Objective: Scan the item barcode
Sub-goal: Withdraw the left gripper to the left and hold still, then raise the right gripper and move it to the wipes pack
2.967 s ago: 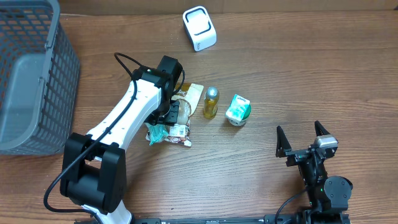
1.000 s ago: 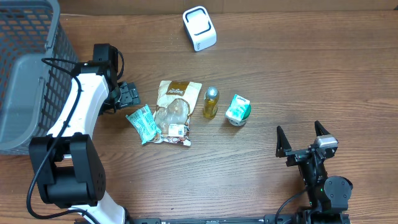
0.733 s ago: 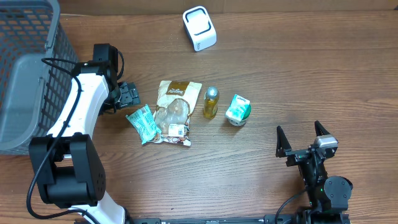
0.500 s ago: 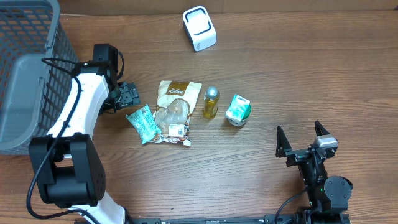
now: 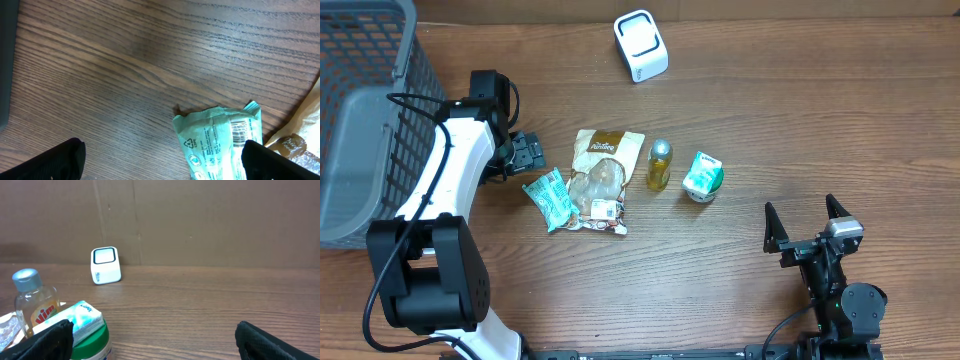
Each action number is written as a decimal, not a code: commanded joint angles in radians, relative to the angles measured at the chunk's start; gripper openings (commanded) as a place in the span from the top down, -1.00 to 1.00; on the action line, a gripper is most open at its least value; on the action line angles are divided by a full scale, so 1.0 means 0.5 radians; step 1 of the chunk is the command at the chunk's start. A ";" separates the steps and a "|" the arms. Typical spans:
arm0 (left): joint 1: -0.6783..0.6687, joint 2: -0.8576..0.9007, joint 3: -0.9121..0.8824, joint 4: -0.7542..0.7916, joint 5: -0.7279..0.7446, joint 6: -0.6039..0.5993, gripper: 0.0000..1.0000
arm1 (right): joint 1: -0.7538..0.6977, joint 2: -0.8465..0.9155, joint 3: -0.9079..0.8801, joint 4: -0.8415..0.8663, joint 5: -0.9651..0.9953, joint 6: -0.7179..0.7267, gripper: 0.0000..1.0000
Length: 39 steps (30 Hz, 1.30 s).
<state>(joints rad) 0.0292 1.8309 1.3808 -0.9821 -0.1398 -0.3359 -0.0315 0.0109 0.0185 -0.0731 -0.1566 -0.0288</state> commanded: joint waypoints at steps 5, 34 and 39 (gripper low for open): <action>0.018 -0.060 -0.008 0.000 -0.027 0.037 -0.99 | -0.005 -0.016 -0.019 0.104 -0.229 0.138 -1.00; 0.018 -0.060 -0.008 0.000 -0.027 0.037 -0.99 | -0.005 2.053 2.389 -1.823 -0.326 0.426 -1.00; 0.018 -0.060 -0.008 0.000 -0.027 0.037 -0.99 | -0.005 2.393 2.399 -1.860 -0.655 0.440 -1.00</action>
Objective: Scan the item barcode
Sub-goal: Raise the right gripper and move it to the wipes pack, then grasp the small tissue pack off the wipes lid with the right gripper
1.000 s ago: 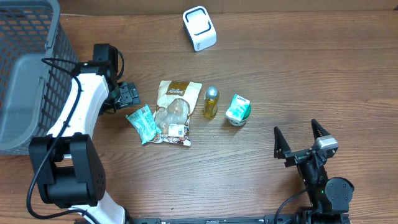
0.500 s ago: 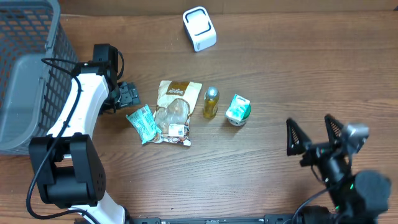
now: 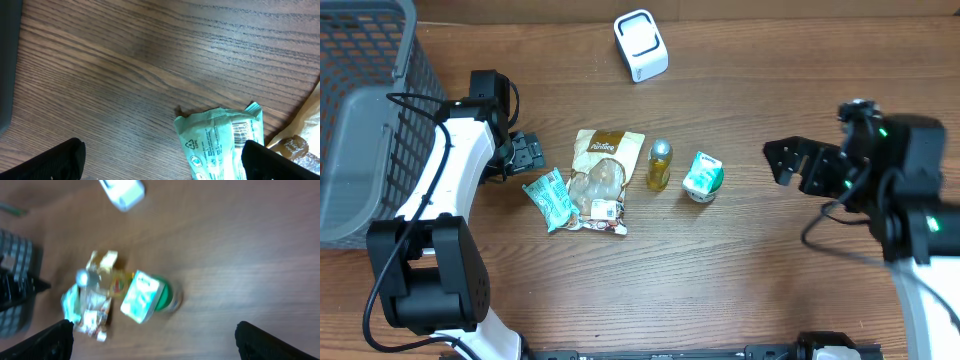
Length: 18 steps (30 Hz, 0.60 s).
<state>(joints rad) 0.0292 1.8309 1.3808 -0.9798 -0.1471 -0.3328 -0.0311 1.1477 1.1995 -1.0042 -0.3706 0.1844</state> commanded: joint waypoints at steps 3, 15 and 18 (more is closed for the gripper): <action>0.018 -0.060 -0.008 -0.005 -0.012 0.031 -0.99 | -0.005 0.306 0.037 0.003 -0.462 0.013 -0.68; 0.018 -0.060 -0.008 -0.005 -0.012 0.031 -0.99 | 0.485 0.830 0.008 0.080 0.153 0.510 -0.06; 0.018 -0.060 -0.008 -0.005 -0.012 0.031 -1.00 | 0.572 0.842 0.008 0.168 0.275 0.647 -0.07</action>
<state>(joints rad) 0.0292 1.8309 1.3808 -0.9794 -0.1471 -0.3328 0.2108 1.5608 1.1995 -0.9516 -0.3508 0.3946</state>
